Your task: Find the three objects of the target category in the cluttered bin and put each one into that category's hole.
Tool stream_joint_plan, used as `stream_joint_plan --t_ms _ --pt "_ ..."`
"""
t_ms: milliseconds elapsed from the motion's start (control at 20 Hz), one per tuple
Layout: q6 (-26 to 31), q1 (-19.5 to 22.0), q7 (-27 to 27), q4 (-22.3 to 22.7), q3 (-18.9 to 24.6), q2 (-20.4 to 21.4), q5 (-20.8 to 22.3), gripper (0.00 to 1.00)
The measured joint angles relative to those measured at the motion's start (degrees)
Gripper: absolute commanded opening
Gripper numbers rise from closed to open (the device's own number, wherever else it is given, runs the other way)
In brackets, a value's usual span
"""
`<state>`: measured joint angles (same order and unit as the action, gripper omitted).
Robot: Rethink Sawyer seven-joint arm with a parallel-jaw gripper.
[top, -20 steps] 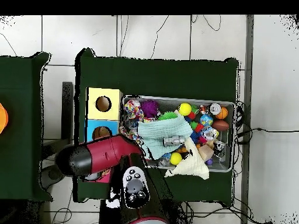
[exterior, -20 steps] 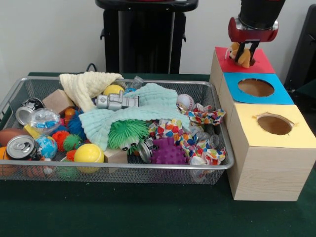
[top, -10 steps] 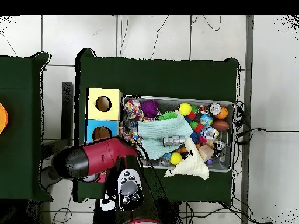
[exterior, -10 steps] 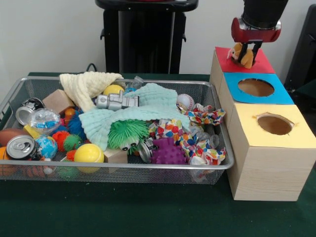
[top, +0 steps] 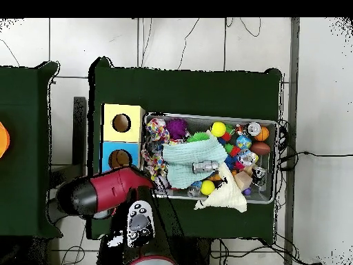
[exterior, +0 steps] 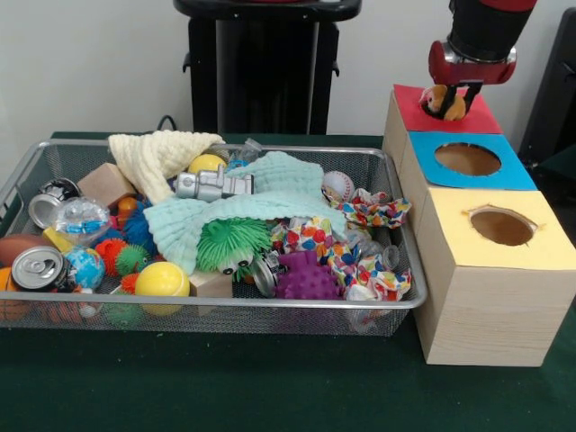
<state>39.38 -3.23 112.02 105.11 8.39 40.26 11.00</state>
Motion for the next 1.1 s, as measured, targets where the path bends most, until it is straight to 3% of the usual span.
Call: stream_joint_plan --t_ms 500,1100 --pt "-4.9 -0.3 0.0 -1.2 -2.4 -6.4 0.0 0.0" --pt "-5.0 0.3 0.0 -1.2 -2.5 -6.3 -0.5 0.0"
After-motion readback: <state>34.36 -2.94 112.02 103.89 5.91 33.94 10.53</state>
